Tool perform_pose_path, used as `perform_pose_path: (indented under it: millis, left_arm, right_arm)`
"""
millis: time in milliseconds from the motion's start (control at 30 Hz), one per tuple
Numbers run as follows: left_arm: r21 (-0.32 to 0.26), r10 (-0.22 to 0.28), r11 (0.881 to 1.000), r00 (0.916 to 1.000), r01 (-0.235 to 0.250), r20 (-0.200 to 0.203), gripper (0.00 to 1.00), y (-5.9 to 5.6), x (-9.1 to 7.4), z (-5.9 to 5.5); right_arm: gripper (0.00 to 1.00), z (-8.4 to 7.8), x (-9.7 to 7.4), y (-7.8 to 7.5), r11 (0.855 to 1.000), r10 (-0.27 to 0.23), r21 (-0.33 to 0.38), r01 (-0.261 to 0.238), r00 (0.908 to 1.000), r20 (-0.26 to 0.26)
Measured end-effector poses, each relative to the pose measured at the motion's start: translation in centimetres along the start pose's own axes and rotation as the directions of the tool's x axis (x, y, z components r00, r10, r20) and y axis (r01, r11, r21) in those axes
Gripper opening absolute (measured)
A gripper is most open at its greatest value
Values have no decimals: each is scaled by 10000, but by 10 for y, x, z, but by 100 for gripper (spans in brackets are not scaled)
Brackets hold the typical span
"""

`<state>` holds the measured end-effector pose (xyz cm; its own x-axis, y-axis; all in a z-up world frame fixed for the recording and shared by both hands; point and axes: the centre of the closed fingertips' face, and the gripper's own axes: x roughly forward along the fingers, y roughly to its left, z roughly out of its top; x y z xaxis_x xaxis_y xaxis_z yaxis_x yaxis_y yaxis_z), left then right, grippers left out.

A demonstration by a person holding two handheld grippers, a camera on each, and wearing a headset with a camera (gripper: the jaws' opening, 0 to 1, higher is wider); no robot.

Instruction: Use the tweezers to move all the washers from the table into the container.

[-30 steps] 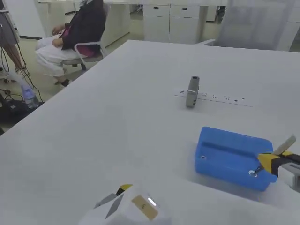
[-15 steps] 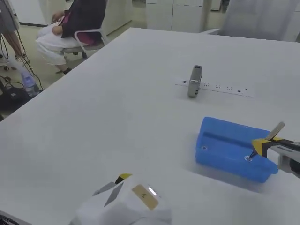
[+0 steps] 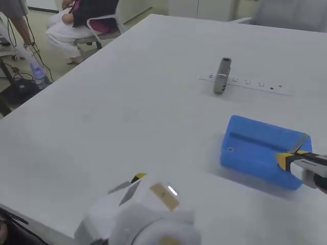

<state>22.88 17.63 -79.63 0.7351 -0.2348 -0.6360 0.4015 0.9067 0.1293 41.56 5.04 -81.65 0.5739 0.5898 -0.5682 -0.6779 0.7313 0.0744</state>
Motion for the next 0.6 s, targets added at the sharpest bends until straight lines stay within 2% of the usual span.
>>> perform_pose_path:
  millis: [100,200,267,333,433,500,567,600]
  left_arm:
    - [-8,27,10000,10000,-27,23,95,0,0,0]
    - [-5,61,10000,10000,-61,40,95,1,0,1]
    - [-7,85,10000,9999,-85,69,95,1,0,1]
    - [-34,82,10000,9999,-81,116,95,1,0,2]
    - [-53,82,10000,9998,-81,161,95,1,0,3]
    - [-85,101,9999,9997,-99,202,95,1,0,4]
    - [-141,107,9998,9996,-103,244,95,1,0,4]
    - [-156,113,9998,9996,-109,257,95,2,-1,5]
  right_arm:
    - [3,2,-1,1,10000,83,15,-83,10000,49]
    - [3,14,-9,2,9999,55,-145,-51,9994,329]
    - [3,28,-19,5,9987,190,-483,-161,9980,610]
    - [3,40,-30,13,9924,690,-1066,-621,9957,614]
    - [2,48,-44,25,9691,986,-2317,-849,9940,483]
    - [2,48,-53,42,9529,1377,-2771,-1233,9899,330]
    - [2,41,-57,53,9319,1905,-3124,-1843,9816,-109]
    - [2,33,-60,63,9115,2140,-3459,-2223,9748,-626]
